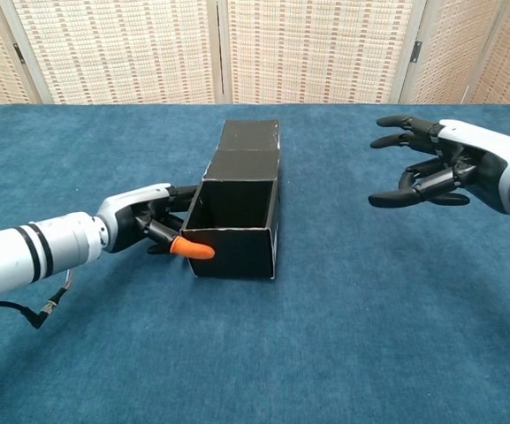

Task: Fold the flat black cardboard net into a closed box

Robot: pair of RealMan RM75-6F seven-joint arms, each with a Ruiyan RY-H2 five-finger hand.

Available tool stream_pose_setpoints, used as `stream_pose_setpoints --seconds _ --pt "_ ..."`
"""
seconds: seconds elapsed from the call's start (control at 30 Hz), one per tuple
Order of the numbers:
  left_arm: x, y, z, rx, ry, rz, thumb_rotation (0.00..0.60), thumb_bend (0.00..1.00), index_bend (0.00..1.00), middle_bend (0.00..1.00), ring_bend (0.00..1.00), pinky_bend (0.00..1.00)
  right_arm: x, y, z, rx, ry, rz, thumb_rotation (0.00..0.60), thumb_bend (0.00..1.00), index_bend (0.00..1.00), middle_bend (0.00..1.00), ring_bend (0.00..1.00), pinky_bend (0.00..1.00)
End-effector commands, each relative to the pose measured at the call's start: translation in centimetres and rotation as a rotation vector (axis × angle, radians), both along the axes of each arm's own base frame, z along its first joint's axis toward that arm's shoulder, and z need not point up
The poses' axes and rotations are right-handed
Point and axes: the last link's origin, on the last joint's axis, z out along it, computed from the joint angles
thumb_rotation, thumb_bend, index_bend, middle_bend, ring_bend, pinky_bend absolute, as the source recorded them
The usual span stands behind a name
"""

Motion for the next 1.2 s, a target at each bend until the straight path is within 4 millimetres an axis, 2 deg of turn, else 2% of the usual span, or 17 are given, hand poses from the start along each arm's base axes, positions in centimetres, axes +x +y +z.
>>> stream_pose_setpoints --seconds 0.03,0.13,0.27,0.47,0.6,0.7,0.83,0.9,1.03,1.07,1.1,1.2 --pt "-0.2 -0.1 0.8 0.019 -0.020 -0.004 0.600 0.20 0.56 0.61 0.71 0.93 -0.3 -0.8 -0.2 0.006 0.017 -0.027 0.600 0.00 0.00 0.12 0.62 1.00" --pt "-0.4 -0.3 2.1 0.045 -0.036 -0.027 0.600 0.20 0.56 0.61 0.72 0.93 -0.5 -2.4 -1.0 0.037 0.019 -0.082 0.600 0.00 0.00 0.13 0.62 1.00" --pt "-0.3 -0.8 3.6 0.051 -0.053 -0.060 0.600 0.20 0.56 0.61 0.72 0.93 1.1 -4.5 -2.9 0.066 0.012 -0.100 0.600 0.00 0.00 0.14 0.62 1.00" --pt "0.6 -1.8 4.8 0.049 -0.063 -0.120 0.600 0.20 0.56 0.61 0.72 0.93 5.9 -7.6 -6.2 0.084 -0.065 -0.118 0.600 0.00 0.00 0.15 0.62 1.00" --pt "1.3 -2.2 5.2 0.052 -0.061 -0.150 0.600 0.20 0.56 0.61 0.72 0.93 9.9 -9.4 -8.0 0.079 -0.125 -0.114 0.600 0.00 0.00 0.17 0.63 1.00" --pt "1.5 -2.4 5.4 0.047 -0.043 -0.171 0.600 0.20 0.56 0.61 0.72 0.93 12.7 -10.0 -8.9 0.080 -0.184 -0.109 0.600 0.00 0.00 0.19 0.64 1.00" --pt "1.4 -2.5 5.3 0.055 -0.009 -0.188 0.600 0.20 0.56 0.60 0.72 0.93 16.1 -10.8 -8.7 0.077 -0.323 -0.123 0.600 0.00 0.00 0.21 0.64 1.00" --pt "1.2 -2.5 5.3 0.053 0.010 -0.188 0.600 0.20 0.56 0.60 0.72 0.93 17.7 -11.0 -8.1 0.092 -0.396 -0.117 0.600 0.00 0.00 0.23 0.65 1.00" --pt "1.0 -2.4 5.2 0.053 0.026 -0.182 0.600 0.20 0.56 0.60 0.72 0.93 18.7 -10.8 -7.6 0.103 -0.418 -0.091 0.600 0.00 0.00 0.26 0.66 1.00" --pt "0.8 -2.2 5.1 0.055 0.040 -0.175 0.600 0.20 0.56 0.60 0.72 0.93 19.3 -10.4 -7.2 0.113 -0.419 -0.059 0.600 0.00 0.01 0.27 0.67 1.00" --pt "0.1 -1.6 5.1 0.064 0.068 -0.148 0.600 0.20 0.56 0.60 0.72 0.93 20.3 -9.2 -6.8 0.153 -0.414 0.010 0.600 0.00 0.02 0.29 0.68 1.00" --pt "-0.7 -1.0 5.0 0.084 0.114 -0.124 0.600 0.20 0.56 0.60 0.72 0.93 20.0 -7.2 -6.4 0.210 -0.341 0.097 0.600 0.00 0.03 0.33 0.69 1.00"
